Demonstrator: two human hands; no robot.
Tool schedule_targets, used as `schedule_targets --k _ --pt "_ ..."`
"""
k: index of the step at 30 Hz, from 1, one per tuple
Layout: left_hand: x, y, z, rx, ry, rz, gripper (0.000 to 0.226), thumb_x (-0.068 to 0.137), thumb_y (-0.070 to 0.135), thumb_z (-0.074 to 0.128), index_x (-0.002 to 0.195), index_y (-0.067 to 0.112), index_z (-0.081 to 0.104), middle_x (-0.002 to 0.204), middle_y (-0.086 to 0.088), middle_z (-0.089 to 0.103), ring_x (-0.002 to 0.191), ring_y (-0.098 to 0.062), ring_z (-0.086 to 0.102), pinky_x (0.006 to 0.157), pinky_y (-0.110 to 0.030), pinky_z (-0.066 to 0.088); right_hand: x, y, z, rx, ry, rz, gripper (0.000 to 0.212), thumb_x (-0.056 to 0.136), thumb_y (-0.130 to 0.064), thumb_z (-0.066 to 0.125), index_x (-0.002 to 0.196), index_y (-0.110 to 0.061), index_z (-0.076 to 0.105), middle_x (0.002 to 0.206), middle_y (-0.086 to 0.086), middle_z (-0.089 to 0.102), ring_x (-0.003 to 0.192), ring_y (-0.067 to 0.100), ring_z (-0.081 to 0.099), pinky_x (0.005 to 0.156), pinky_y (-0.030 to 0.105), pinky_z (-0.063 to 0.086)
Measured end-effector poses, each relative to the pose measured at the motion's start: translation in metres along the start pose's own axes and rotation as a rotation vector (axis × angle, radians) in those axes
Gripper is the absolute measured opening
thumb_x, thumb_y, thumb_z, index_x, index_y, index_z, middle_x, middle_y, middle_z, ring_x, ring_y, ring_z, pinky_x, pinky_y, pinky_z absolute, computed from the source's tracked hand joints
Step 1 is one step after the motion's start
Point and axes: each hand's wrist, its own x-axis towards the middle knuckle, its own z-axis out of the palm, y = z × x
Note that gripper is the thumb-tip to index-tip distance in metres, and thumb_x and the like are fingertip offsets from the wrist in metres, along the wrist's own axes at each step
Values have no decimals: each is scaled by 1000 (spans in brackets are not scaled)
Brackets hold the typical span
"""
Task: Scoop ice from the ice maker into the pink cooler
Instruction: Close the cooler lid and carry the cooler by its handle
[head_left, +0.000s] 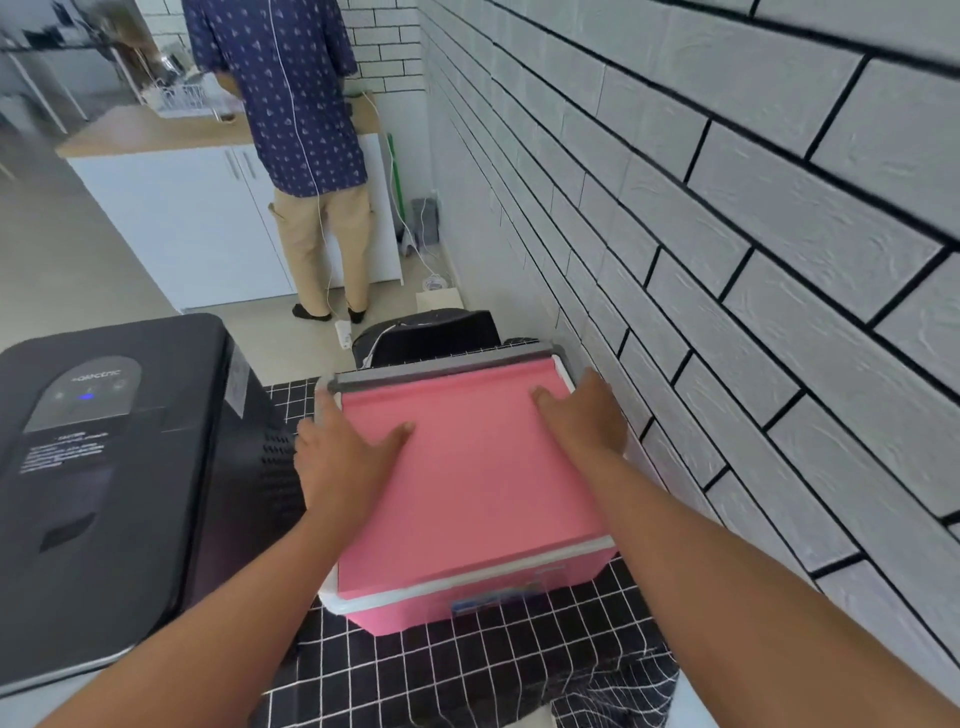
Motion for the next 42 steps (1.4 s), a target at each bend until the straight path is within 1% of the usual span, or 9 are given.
schedule_targets --k 5,7,14,18,21,27,30,38,42 --pt "-4 3 -1 -34 162 13 133 62 67 77 152 11 -4 128 -27 41 119 -39 40 107 -48 32 -7 3 -8 340 148 -67 54 74 -58 65 114 -25 49 107 -10 55 95 16 60 74 32 48" --pt "-6 4 -3 -72 229 12 133 65 62 77 152 4 -5 130 -27 41 120 -40 39 107 -49 30 -8 6 -13 456 163 -101 54 77 -51 68 121 -27 48 110 -14 50 97 9 54 75 30 45" --pt "-24 8 -22 -358 396 60 88 77 39 77 147 15 30 125 -11 51 118 -28 45 100 -43 31 -14 20 -29 682 2 -78 53 84 -37 67 133 -27 48 121 -11 50 116 13 51 91 27 41" --pt "-21 20 -40 -201 336 94 76 75 36 76 141 24 39 116 -11 51 112 -29 46 97 -49 35 -16 20 -51 678 -117 -228 67 83 -33 70 141 -37 38 140 -11 44 125 4 44 100 24 38" --pt "-13 23 -54 -5 244 207 68 73 42 76 134 24 51 109 -11 50 103 -32 47 93 -48 38 -16 10 -69 470 -117 -483 59 81 -38 73 134 -38 49 131 -9 40 119 2 42 95 14 36" --pt "-6 42 -61 350 126 661 57 85 62 57 127 23 59 95 -4 55 87 -26 53 80 -40 43 4 -23 -94 -279 -216 -907 56 84 -54 62 136 -37 51 112 -6 51 110 17 45 103 33 30" --pt "13 50 -67 354 -102 812 51 96 55 41 141 32 47 96 3 56 88 -21 57 71 -35 44 6 -51 -89 -312 -385 -943 44 93 -51 51 136 -41 50 98 -11 49 101 16 52 78 26 34" --pt "27 44 -66 324 -141 916 47 96 39 54 142 38 44 85 5 50 74 -20 54 60 -34 42 9 -48 -74 -433 -182 -1087 49 91 -60 41 138 -47 43 83 -15 42 89 17 56 78 35 39" --pt "54 42 -76 404 -401 854 53 100 46 41 141 64 12 99 8 54 87 -15 57 75 -38 50 6 -48 -74 -461 -125 -1096 49 92 -58 42 139 -45 43 92 -9 55 89 17 56 78 37 42"
